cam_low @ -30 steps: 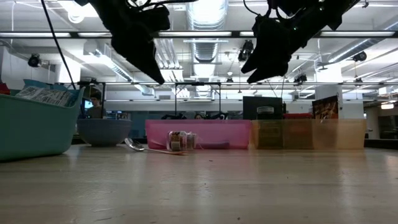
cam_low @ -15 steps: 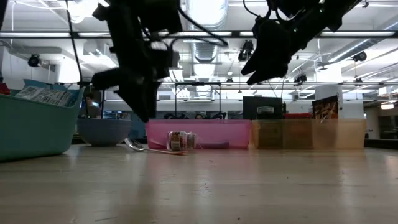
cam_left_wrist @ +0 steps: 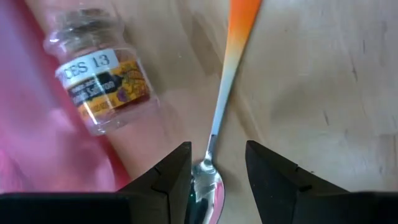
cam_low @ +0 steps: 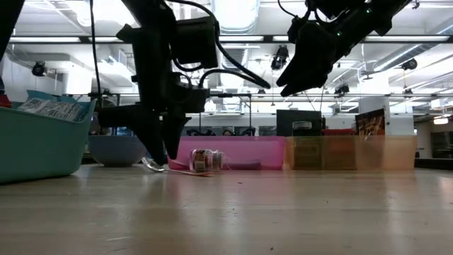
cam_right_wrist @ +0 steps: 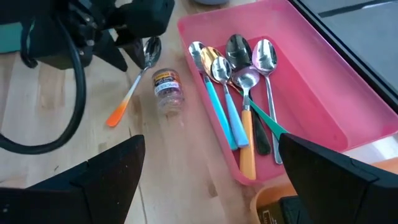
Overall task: Pick & Place Food Item
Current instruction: Put the orange spoon into the pink bin
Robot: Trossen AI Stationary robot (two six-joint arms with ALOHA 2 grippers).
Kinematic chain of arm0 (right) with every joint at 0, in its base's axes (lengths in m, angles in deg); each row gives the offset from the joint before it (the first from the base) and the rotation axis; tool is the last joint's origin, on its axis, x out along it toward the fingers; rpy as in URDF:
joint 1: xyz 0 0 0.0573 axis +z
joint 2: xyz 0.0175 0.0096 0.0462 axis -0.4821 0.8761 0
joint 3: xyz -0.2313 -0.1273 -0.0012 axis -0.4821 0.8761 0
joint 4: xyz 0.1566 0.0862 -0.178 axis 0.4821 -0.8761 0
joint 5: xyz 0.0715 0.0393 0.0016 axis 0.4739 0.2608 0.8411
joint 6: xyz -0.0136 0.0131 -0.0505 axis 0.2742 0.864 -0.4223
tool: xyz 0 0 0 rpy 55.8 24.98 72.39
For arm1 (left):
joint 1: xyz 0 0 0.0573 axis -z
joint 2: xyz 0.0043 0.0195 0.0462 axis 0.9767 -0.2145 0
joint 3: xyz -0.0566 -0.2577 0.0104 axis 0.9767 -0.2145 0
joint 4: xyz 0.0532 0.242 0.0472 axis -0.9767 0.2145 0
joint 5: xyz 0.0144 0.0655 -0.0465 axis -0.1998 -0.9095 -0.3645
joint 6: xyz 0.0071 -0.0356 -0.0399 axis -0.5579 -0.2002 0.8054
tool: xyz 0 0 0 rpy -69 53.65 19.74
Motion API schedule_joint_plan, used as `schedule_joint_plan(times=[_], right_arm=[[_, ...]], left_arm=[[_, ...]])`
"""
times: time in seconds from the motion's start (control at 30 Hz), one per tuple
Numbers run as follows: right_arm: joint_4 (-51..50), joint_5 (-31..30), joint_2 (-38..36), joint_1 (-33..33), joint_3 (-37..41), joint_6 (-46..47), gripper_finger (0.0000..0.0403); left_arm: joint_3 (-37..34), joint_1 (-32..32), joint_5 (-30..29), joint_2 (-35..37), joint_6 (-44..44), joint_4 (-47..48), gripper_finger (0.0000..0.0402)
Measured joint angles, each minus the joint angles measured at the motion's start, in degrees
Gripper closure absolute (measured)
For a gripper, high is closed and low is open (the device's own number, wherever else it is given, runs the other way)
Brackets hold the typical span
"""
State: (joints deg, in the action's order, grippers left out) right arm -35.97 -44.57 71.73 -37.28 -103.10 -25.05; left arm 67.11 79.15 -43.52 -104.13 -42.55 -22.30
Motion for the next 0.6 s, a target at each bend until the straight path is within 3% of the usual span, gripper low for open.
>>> schedule_joint_plan(times=[0.6], right_arm=[[0.0,0.11,0.0,-0.02,0.07,-0.07,0.0037]], left_arm=[[-3.31,-1.95,4.61,-0.24,-2.95,-4.13,0.0252]])
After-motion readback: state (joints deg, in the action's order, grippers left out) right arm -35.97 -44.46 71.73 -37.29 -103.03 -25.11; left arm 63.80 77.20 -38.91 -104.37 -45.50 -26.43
